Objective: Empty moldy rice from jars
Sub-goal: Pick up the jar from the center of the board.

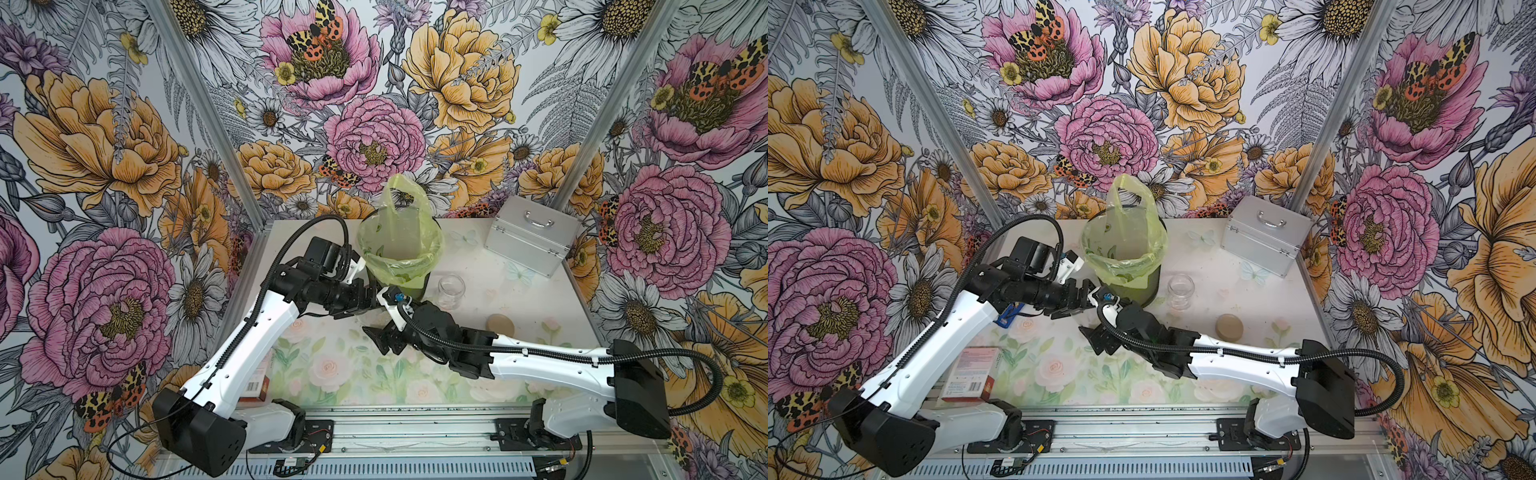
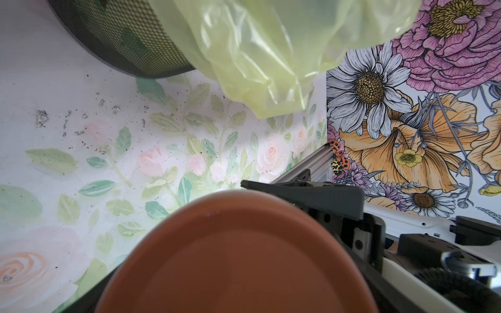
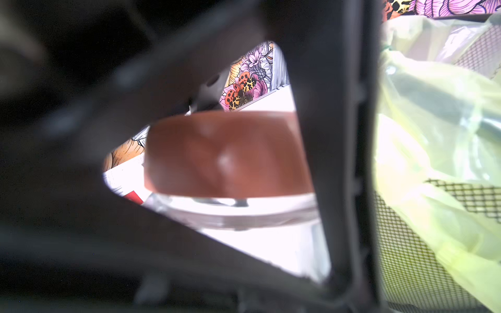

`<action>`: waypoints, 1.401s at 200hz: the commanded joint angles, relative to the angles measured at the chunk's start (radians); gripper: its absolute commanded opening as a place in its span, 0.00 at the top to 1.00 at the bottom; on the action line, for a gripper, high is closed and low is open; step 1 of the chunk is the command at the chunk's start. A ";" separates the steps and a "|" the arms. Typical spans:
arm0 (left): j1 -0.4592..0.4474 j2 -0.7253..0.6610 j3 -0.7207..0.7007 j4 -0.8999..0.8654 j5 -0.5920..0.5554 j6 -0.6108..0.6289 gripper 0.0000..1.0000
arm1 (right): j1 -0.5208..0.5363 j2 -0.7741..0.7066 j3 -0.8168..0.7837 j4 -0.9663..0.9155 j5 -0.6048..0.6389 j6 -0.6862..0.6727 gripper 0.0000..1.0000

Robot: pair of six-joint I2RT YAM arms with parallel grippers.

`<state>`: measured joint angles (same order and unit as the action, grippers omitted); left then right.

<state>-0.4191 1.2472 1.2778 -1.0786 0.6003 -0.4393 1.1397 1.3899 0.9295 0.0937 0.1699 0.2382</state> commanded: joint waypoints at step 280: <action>0.133 -0.225 -0.195 0.422 -0.007 -0.283 0.01 | -0.049 -0.146 0.010 -0.006 0.012 0.020 0.92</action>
<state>-0.2924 1.1004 1.1564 -0.8055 0.5941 -0.7090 1.0981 1.3022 0.9058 0.0067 0.1818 0.2459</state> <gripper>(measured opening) 0.987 0.873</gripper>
